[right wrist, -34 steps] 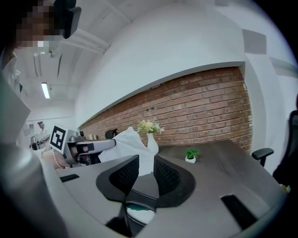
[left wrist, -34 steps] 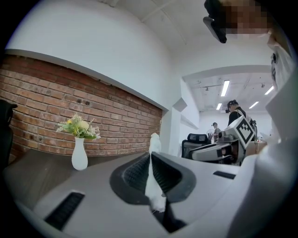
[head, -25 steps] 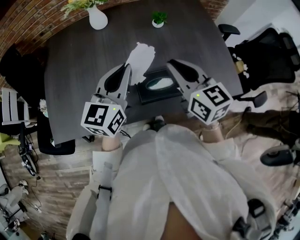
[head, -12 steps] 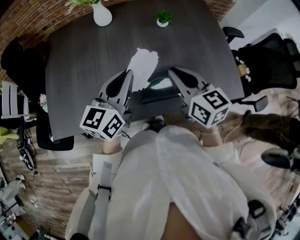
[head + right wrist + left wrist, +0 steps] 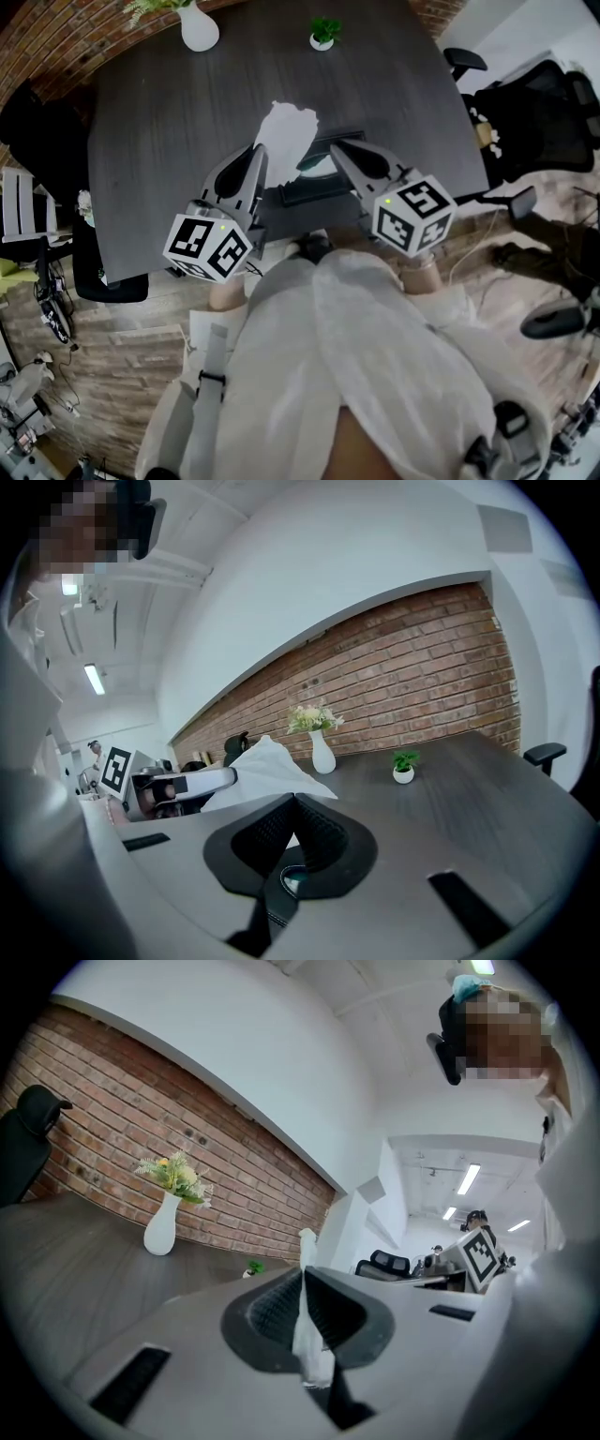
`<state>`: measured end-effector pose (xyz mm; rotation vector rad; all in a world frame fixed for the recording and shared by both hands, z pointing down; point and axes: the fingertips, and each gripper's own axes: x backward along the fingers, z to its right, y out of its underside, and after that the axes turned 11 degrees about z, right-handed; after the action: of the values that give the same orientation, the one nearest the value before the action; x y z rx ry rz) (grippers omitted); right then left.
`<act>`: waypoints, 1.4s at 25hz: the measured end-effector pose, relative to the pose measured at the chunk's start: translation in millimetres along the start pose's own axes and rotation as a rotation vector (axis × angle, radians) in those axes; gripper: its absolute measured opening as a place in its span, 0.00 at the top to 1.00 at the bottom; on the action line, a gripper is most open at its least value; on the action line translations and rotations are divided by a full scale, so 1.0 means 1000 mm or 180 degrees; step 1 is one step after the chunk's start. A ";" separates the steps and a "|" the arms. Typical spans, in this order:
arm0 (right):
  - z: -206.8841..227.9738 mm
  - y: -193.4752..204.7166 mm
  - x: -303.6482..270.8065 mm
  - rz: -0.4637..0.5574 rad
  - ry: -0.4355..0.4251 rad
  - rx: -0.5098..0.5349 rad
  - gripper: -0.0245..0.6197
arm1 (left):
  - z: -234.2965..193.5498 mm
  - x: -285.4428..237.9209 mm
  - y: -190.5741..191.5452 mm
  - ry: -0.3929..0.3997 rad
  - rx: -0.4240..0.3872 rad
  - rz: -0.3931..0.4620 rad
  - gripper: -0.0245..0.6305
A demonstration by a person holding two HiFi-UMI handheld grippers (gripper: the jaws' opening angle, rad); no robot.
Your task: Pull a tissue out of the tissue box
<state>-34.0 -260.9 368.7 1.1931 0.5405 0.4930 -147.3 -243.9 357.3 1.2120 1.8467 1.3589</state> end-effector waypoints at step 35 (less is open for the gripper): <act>0.013 0.010 -0.008 -0.0110 0.0097 0.0081 0.96 | -0.012 -0.003 0.013 -0.0046 0.0036 -0.0174 0.95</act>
<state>-33.0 -272.7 382.7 1.2001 0.5940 0.4768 -151.2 -250.3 373.5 1.1655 1.8664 1.3084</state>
